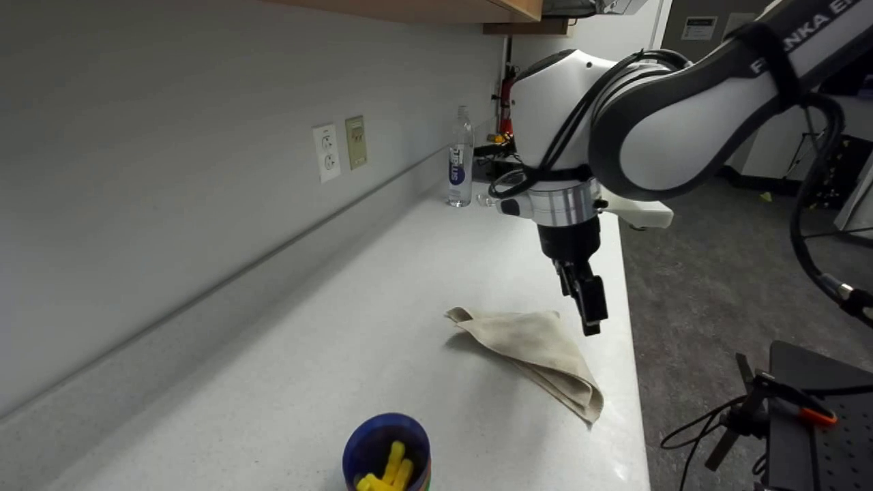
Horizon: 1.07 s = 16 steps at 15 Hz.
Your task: Fold the white towel
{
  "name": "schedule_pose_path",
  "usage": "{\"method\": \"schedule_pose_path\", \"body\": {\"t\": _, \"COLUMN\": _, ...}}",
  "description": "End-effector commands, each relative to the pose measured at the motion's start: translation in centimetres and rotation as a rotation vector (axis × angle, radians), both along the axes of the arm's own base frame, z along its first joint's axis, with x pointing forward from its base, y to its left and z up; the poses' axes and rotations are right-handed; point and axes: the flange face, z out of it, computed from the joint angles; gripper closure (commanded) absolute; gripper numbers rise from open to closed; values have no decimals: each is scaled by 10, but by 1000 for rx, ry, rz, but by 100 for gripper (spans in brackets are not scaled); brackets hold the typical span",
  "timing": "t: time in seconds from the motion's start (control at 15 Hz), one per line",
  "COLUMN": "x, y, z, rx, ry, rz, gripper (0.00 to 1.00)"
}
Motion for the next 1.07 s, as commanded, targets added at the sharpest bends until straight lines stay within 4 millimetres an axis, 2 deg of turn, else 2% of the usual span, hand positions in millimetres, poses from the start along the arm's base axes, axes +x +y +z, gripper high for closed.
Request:
{"method": "schedule_pose_path", "body": {"t": 0.0, "x": -38, "y": 1, "z": 35, "rx": 24, "ry": -73, "rz": 32, "gripper": 0}}
{"method": "schedule_pose_path", "body": {"t": 0.13, "x": -49, "y": 3, "z": 49, "rx": 32, "ry": -124, "rz": 54, "gripper": 0}}
{"method": "schedule_pose_path", "body": {"t": 0.53, "x": -63, "y": -2, "z": 88, "rx": 101, "ry": -332, "rz": 147, "gripper": 0}}
{"method": "schedule_pose_path", "body": {"t": 0.73, "x": -76, "y": 13, "z": 107, "rx": 160, "ry": -420, "rz": 195, "gripper": 0}}
{"method": "schedule_pose_path", "body": {"t": 1.0, "x": -89, "y": 30, "z": 119, "rx": 235, "ry": -487, "rz": 237, "gripper": 0}}
